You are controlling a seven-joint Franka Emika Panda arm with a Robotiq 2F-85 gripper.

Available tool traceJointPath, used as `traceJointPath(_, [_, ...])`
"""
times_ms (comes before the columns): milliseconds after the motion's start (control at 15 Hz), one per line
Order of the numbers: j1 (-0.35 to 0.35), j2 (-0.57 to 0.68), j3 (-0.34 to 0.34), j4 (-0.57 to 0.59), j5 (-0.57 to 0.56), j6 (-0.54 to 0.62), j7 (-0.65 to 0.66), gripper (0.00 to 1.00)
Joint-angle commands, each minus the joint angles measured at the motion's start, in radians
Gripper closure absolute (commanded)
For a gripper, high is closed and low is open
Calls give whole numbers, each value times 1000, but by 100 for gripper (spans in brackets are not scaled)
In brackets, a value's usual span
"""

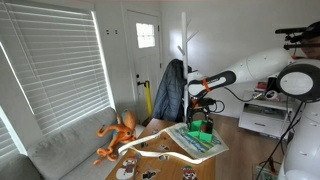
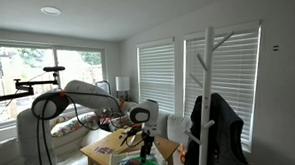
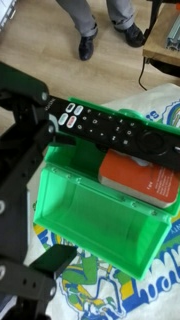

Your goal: Pick up the green storage box and move it to the left

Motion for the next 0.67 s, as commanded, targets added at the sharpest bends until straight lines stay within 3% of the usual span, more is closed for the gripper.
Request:
traceJointPath(0, [18,28,-21,35,29,-8,-9,0])
traceJointPath(133, [21,34,-21,37,26,-14,-7,1])
traceJointPath(200, [23,36,-22,34,26,-6,-8,5])
traceJointPath(400, [27,42,-21,27,26,7,-4,36])
traceJointPath(600, [32,45,-20,24,23,1,-4,40])
